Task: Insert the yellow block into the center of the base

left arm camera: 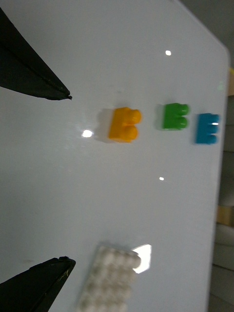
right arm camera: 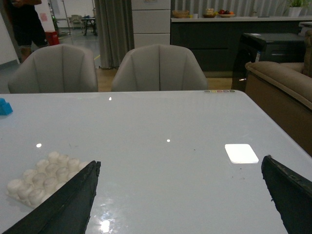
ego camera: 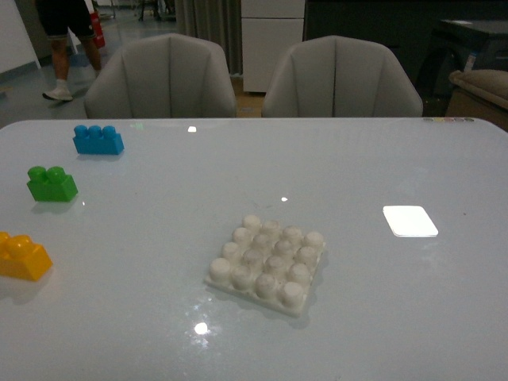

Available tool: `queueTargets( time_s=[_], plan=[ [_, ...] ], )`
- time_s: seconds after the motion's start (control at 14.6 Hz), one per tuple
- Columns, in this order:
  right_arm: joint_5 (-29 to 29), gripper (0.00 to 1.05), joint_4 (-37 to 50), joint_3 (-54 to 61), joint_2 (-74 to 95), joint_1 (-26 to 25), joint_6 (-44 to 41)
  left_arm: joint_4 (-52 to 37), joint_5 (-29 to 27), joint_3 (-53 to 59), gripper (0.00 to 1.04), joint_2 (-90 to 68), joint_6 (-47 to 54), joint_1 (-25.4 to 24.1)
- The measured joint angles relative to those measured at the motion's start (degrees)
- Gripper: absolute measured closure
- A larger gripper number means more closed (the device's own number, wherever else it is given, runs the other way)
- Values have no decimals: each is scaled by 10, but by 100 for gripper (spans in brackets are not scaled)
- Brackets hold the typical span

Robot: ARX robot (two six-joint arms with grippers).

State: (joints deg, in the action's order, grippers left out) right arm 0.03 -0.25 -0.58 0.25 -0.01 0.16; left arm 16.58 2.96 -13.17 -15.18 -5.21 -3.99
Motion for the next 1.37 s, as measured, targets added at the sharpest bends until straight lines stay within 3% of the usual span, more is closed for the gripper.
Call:
queueTargets(
  time_s=[0.07, 0.27, 0.41, 0.48, 0.75, 1.37],
  plan=[
    [0, 8, 0, 0, 0, 0, 0, -37, 17, -12, 7, -18, 0, -18],
    [0, 6, 0, 0, 0, 0, 0, -278, 100, -43, 7, -275, 43, -107],
    [0, 6, 1, 0, 0, 0, 0, -455, 133, -134, 7, -519, 69, -128],
    [0, 6, 1, 0, 0, 0, 0, -495, 144, -173, 7, -610, 77, -130],
    [0, 6, 1, 0, 0, 0, 0, -530, 174, -267, 7, -880, 134, -140],
    [0, 6, 1, 0, 0, 0, 0, -533, 196, -328, 7, -1012, 152, -142]
  ],
)
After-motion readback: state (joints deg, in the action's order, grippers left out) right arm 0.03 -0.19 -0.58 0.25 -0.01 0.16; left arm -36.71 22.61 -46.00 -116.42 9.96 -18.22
